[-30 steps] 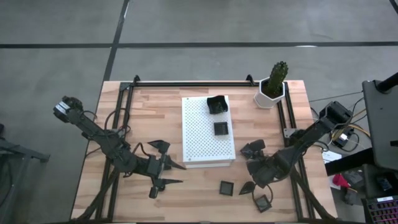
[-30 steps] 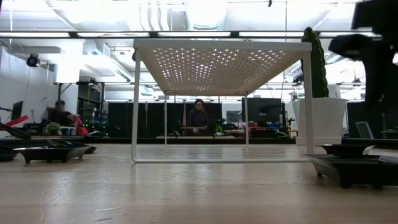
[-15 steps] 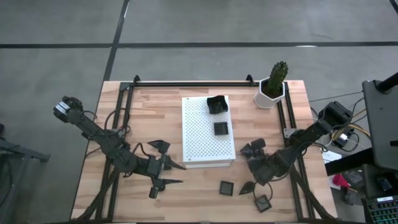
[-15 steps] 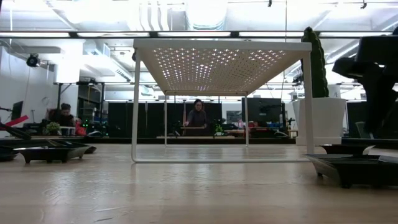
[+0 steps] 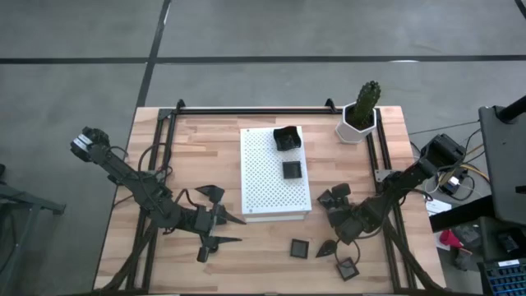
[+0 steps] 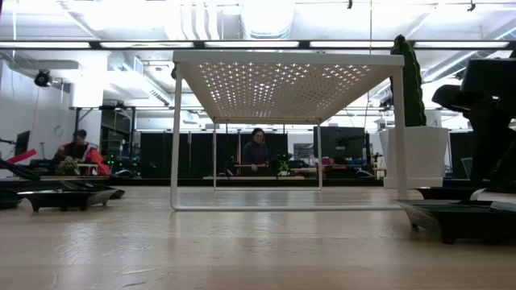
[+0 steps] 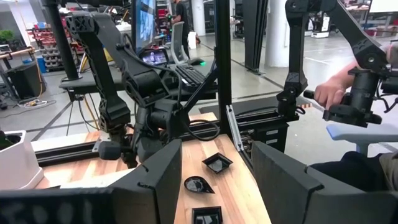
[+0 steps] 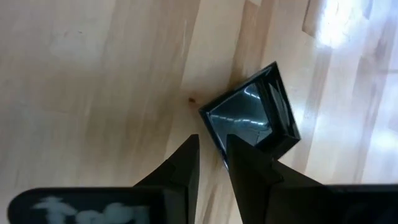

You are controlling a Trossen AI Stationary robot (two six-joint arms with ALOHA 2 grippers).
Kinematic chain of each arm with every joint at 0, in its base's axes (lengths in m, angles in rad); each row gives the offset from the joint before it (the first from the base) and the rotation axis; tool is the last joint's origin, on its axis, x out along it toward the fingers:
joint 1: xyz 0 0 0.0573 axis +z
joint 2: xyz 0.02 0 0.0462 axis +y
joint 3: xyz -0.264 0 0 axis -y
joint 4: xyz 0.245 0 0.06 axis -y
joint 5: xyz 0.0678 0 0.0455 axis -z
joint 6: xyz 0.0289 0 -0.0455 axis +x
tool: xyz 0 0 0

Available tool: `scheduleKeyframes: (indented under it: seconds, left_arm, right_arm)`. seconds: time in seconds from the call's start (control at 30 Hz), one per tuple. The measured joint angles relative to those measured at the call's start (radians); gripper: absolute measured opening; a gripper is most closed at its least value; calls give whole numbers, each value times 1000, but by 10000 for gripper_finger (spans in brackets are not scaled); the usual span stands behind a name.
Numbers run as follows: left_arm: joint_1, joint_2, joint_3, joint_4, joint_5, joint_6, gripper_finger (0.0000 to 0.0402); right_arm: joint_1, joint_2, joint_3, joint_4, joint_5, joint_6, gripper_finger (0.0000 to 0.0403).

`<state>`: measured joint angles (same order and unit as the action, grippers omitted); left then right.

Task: Pick & Place Mini shaped plates
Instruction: Stack the black square plate on top of the black square plate on the shelf

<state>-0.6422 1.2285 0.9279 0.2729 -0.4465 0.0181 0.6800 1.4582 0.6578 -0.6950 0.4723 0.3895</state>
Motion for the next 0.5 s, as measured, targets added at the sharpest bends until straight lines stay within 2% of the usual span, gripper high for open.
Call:
scheduleKeyframes:
  seconds: [0.5]
  left_arm:
    - [0,0,0,-5,0,-2,188]
  right_arm:
    - [-37,0,-34,50,1,-6,61]
